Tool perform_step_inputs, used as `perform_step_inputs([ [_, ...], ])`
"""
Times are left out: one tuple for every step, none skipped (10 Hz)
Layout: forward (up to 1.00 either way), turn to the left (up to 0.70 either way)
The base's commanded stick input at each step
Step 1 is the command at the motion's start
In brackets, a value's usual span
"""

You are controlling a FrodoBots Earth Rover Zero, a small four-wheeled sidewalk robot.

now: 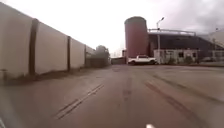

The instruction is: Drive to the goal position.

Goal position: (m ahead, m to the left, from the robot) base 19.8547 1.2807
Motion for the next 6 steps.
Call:
perform_step_inputs([
  [0.60, -0.01],
  [0.60, -0.02],
  [0.60, -0.03],
  [0.60, -0.04],
  [0.60, -0.06],
  [0.60, -0.08],
])
